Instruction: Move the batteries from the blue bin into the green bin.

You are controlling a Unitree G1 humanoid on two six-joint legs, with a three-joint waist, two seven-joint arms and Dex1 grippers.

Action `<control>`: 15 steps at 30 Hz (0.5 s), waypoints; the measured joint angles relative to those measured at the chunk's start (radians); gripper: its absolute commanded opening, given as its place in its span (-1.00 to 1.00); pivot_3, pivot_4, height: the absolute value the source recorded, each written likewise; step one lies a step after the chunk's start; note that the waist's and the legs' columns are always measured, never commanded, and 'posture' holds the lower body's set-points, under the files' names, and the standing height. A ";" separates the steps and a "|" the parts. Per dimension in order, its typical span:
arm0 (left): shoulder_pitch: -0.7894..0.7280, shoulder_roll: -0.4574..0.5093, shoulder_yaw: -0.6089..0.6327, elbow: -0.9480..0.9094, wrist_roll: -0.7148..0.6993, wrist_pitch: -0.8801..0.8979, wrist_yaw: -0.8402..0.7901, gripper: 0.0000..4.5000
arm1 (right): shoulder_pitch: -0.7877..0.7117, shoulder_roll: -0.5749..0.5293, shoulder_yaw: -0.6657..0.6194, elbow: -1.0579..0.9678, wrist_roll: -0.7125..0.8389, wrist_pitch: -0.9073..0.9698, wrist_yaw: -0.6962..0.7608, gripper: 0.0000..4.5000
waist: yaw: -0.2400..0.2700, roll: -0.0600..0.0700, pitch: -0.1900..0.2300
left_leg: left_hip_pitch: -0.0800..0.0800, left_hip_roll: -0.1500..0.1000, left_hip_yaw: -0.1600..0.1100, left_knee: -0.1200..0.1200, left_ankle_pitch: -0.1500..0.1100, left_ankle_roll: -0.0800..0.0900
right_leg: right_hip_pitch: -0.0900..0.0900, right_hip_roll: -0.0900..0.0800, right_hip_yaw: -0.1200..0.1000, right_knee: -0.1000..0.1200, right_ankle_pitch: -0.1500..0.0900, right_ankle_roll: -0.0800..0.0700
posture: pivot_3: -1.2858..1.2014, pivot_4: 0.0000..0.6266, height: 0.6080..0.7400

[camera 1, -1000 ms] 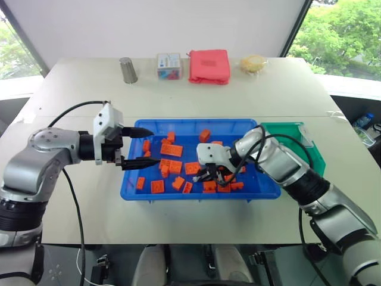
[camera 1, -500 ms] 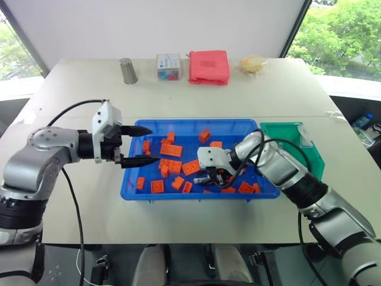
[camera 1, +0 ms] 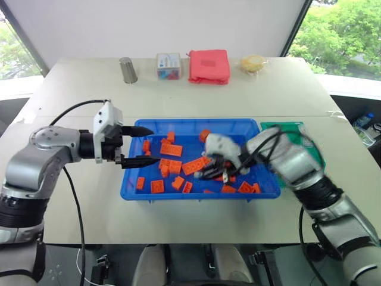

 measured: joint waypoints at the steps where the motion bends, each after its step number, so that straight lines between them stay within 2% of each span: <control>1: 0.000 -0.003 -0.007 0.001 0.001 -0.002 0.000 1.00 | -0.019 -0.062 -0.083 0.005 0.011 0.027 -0.025 -0.99 | 0.006 0.000 0.000 | -0.001 0.000 -0.001 0.000 0.000 0.000 | 0.000 -0.001 -0.001 -0.001 0.000 0.000 | 0.03 -0.52 1.00; 3: 0.001 -0.007 -0.009 0.012 0.003 -0.004 0.000 1.00 | -0.002 -0.182 -0.204 0.034 0.012 0.036 -0.060 -0.99 | 0.017 -0.001 0.000 | -0.001 0.000 -0.001 -0.002 0.000 0.000 | 0.001 0.000 -0.002 -0.006 0.000 -0.001 | 0.03 -0.52 1.00; 5: 0.000 -0.010 -0.010 0.020 0.006 -0.007 0.000 1.00 | 0.054 -0.250 -0.252 0.069 0.012 0.035 -0.079 -0.99 | 0.019 -0.001 0.000 | -0.002 0.000 0.000 -0.003 -0.001 0.001 | 0.001 0.000 -0.002 -0.009 0.000 0.000 | 0.03 -0.52 1.00; 11: -0.057 -0.040 -0.042 0.071 0.025 -0.039 -0.020 1.00 | 0.226 -0.359 -0.331 0.125 0.021 0.022 -0.125 -0.99 | 0.011 0.001 0.000 | -0.004 0.000 0.001 -0.003 -0.001 0.002 | 0.000 0.001 0.000 -0.010 0.001 0.002 | 0.03 -0.52 1.00; 13: -0.068 -0.047 -0.048 0.087 0.032 -0.045 -0.025 1.00 | 0.259 -0.366 -0.355 0.128 0.026 0.007 -0.145 -0.52 | 0.001 0.001 0.000 | -0.004 0.000 0.000 -0.003 -0.001 0.002 | 0.000 0.001 -0.001 -0.010 0.001 0.002 | 0.03 -0.52 1.00; 15: -0.077 -0.059 -0.056 0.095 0.039 -0.048 -0.029 1.00 | 0.285 -0.366 -0.356 0.130 0.025 -0.008 -0.173 -0.16 | -0.006 0.001 0.000 | -0.003 0.000 0.000 -0.003 -0.001 0.002 | 0.000 0.001 0.000 -0.010 0.001 0.002 | 0.03 -0.52 1.00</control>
